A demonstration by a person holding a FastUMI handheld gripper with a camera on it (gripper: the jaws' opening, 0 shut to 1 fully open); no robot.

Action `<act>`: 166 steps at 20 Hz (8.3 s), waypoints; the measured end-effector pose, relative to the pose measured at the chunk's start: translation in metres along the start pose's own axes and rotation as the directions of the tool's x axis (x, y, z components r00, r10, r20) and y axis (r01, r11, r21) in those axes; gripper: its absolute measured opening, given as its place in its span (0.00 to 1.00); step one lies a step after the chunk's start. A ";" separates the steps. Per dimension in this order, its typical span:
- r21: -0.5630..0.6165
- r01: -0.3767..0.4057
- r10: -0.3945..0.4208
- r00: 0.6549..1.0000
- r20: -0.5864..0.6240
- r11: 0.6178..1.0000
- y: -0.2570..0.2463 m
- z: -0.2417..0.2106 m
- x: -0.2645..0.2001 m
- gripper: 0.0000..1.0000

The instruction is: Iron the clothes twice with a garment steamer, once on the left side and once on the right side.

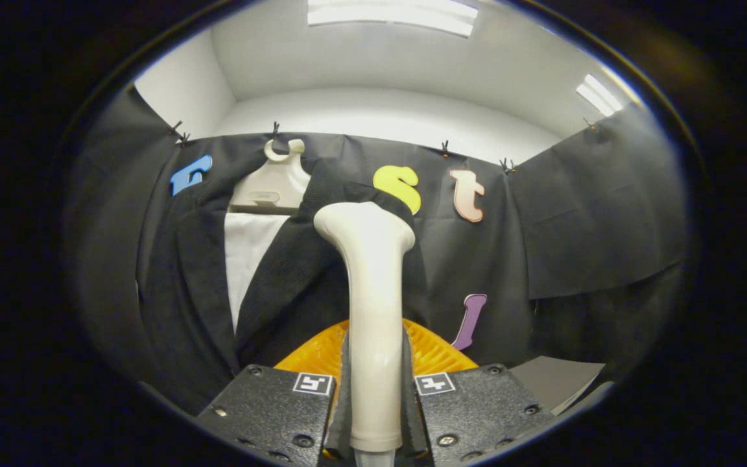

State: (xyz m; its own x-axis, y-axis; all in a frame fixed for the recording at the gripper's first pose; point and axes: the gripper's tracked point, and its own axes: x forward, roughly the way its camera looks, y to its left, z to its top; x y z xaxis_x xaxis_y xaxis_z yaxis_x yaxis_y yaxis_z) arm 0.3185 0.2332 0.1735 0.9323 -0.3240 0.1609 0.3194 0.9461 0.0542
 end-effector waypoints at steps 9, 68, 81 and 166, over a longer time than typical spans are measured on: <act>-0.039 -0.045 0.043 0.998 -0.052 0.998 0.007 -0.045 -0.034 0.33; -0.106 -0.227 0.174 0.915 -0.364 0.968 0.014 -0.197 -0.189 0.33; -0.048 -0.257 0.262 0.950 0.169 0.965 0.121 0.048 -0.104 0.33; -0.361 -0.360 0.169 0.870 -0.463 0.860 0.082 -0.341 -0.243 0.33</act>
State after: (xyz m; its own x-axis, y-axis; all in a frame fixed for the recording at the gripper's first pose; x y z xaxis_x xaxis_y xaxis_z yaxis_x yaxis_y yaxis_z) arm 0.1758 0.3889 -0.1974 0.9439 -0.1220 -0.3068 0.0008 0.9301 -0.3674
